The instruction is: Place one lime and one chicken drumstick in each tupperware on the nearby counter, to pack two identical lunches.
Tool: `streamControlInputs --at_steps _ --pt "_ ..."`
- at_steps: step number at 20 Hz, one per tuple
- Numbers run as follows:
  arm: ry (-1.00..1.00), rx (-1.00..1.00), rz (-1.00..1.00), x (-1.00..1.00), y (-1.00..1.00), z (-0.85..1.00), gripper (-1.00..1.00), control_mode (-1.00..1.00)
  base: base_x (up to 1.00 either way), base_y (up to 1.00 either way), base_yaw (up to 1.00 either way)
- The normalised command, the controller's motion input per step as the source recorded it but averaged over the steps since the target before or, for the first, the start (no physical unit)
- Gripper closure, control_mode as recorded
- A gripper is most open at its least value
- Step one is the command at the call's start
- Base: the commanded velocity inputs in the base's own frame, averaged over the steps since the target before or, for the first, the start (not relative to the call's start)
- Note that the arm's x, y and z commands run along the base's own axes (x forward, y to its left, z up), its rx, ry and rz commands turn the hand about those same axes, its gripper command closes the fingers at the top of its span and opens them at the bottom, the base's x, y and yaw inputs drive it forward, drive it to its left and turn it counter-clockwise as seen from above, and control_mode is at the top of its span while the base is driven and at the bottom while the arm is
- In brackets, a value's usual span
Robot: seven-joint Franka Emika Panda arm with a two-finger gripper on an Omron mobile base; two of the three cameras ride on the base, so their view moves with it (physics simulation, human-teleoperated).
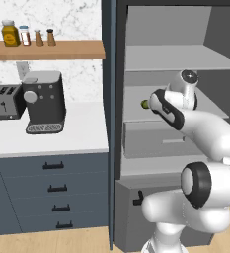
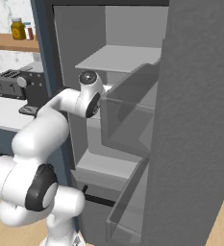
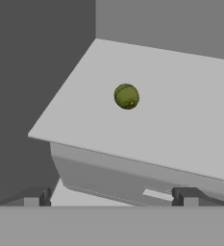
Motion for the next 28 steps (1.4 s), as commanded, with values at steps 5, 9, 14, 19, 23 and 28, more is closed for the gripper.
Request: streamControlInputs --at_steps 5,9,14,19,23,28 --pt "0.00 0.00 0.02 0.38 0.00 -0.13 -1.00 -1.00 0.00 0.00 0.00" --pt "0.00 0.00 0.01 0.38 0.00 -0.13 -1.00 -1.00 0.00 0.00 0.00" --pt "0.00 0.00 0.00 0.26 -0.02 -0.19 -1.00 -1.00 0.00 0.00 0.00" --pt "0.00 0.00 0.00 0.27 -0.05 -0.16 -1.00 -1.00 0.00 0.00 0.00" --pt "0.00 0.00 0.00 0.39 -0.03 -0.12 -1.00 -1.00 0.00 0.00 0.00" --pt "-0.01 0.01 0.01 0.21 -0.08 -0.01 -1.00 -1.00 0.00 0.00 0.00"
